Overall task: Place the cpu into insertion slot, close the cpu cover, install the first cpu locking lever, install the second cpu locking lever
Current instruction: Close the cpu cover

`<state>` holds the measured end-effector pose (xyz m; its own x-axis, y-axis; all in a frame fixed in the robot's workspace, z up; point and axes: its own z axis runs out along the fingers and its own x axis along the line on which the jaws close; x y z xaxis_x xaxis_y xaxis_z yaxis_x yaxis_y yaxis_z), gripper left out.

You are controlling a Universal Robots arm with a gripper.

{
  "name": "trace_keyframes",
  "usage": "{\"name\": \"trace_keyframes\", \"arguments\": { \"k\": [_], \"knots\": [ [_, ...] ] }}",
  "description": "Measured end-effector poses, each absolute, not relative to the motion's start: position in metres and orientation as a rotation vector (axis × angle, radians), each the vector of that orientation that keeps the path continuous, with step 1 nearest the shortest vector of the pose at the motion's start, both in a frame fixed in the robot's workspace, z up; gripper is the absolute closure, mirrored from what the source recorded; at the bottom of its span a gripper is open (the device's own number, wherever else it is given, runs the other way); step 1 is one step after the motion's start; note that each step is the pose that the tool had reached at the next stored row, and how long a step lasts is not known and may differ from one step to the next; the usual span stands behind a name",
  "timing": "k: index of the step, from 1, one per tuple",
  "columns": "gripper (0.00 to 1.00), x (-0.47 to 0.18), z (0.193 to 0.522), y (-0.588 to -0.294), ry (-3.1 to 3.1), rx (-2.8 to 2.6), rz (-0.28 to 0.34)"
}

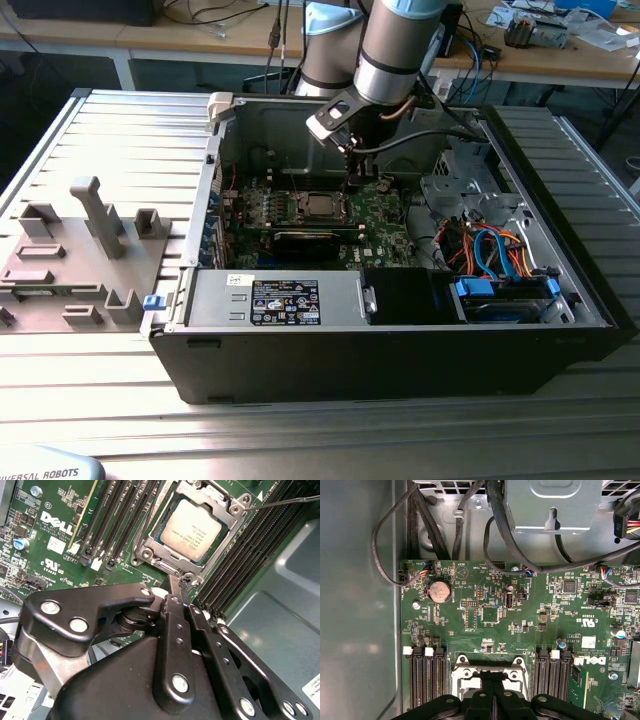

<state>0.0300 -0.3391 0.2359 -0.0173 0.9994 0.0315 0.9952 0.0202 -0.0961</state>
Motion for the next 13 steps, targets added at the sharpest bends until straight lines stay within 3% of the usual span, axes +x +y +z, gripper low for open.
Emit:
{"name": "trace_keyframes", "arguments": {
  "k": [5,7,8,13],
  "knots": [
    [0.89,0.0299,0.2356,-0.3391,-2.173,-2.134,0.078],
    [0.89,0.03,0.2353,-0.3391,-2.134,-2.097,0.152],
    [0.89,0.03,0.2353,-0.3392,-2.13,-2.093,0.16],
    [0.89,0.0283,0.2348,-0.3391,-2.129,-2.092,0.161]
  ]
}}
